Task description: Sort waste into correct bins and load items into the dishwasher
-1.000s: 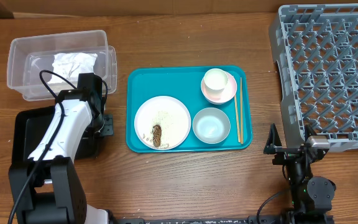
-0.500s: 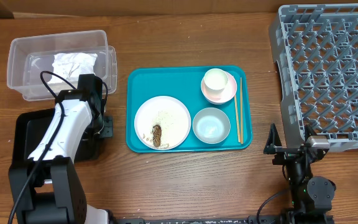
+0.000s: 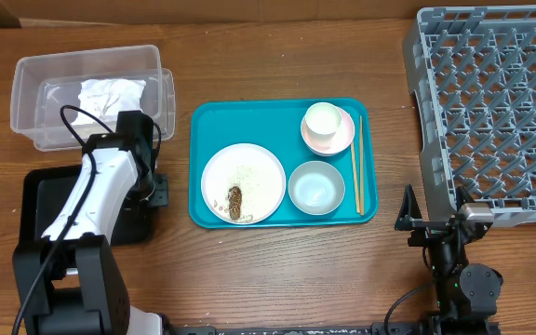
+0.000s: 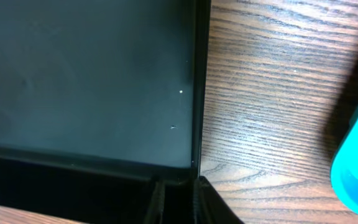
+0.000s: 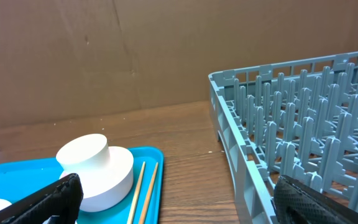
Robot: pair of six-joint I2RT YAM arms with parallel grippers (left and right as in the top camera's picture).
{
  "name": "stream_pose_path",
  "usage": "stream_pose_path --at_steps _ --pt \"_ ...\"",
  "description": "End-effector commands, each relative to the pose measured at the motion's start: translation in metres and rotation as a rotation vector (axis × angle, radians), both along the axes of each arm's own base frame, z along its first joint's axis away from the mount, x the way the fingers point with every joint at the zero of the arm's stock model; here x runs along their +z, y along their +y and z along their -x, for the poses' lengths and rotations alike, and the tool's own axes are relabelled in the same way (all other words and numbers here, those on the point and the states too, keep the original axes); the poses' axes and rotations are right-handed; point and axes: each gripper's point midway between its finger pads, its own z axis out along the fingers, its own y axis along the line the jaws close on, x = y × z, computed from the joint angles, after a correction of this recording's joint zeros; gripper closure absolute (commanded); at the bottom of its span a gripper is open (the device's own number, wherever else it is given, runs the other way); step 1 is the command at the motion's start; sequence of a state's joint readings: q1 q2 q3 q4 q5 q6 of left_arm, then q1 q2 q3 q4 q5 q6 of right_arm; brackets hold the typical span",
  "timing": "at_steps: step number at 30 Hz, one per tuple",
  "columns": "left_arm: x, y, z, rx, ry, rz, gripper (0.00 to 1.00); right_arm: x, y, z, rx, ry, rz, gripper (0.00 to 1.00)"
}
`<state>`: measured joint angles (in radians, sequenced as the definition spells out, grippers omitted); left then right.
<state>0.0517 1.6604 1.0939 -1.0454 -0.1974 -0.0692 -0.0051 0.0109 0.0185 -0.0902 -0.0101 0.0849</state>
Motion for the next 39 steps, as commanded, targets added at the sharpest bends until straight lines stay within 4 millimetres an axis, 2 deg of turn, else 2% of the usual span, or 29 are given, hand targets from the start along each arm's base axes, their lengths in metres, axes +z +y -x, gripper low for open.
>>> stream_pose_path --at_steps 1,3,7,8,10,13,14,16,17,18,19,27,32,35,39 --pt "0.017 0.001 -0.018 0.001 -0.068 -0.016 0.86 -0.002 -0.002 0.0 -0.011 -0.004 0.004 0.0" --pt "0.024 0.002 -0.026 0.022 -0.1 -0.017 0.96 -0.002 -0.002 0.0 -0.011 -0.004 0.004 0.0" --pt "0.046 0.01 -0.049 0.083 -0.192 -0.026 0.96 -0.002 -0.002 0.0 -0.011 -0.003 0.004 0.0" --pt "0.052 0.014 -0.055 0.106 -0.218 -0.031 0.92 -0.002 -0.002 0.0 -0.011 -0.004 0.004 0.0" --pt "0.063 0.025 -0.064 0.147 -0.263 -0.036 0.72 -0.002 -0.002 0.0 -0.011 -0.003 0.004 0.0" --pt "0.075 0.045 -0.072 0.201 -0.313 -0.047 0.62 -0.002 -0.002 0.0 -0.011 -0.003 0.004 0.0" --pt "0.076 0.053 -0.072 0.224 -0.322 -0.052 0.55 -0.002 -0.002 0.0 -0.011 -0.004 0.004 0.0" --pt "0.078 0.074 -0.07 0.276 -0.338 -0.074 0.49 -0.002 -0.002 0.0 -0.011 -0.004 0.004 0.0" --pt "0.079 0.082 -0.068 0.298 -0.342 -0.081 0.43 -0.002 -0.002 0.0 -0.011 -0.004 0.004 0.0" --pt "0.079 0.089 -0.066 0.32 -0.346 -0.085 0.13 -0.002 -0.002 0.0 -0.011 -0.004 0.004 0.0" --pt "0.079 0.099 -0.063 0.346 -0.348 -0.093 0.04 -0.002 -0.002 0.0 -0.011 -0.004 0.004 0.0" --pt "0.087 0.181 -0.042 0.587 -0.444 -0.154 0.02 -0.002 -0.002 0.0 -0.011 -0.004 0.004 0.0" --pt "0.09 0.23 -0.02 0.707 -0.488 -0.202 0.09 -0.002 -0.002 0.0 -0.011 -0.004 0.004 0.0" --pt "0.085 0.251 -0.004 0.733 -0.471 -0.22 0.1 -0.002 -0.002 0.0 -0.011 -0.004 0.004 0.0" --pt "0.074 0.265 0.009 0.74 -0.436 -0.221 0.1 -0.002 -0.002 0.0 -0.011 -0.004 0.004 0.0"
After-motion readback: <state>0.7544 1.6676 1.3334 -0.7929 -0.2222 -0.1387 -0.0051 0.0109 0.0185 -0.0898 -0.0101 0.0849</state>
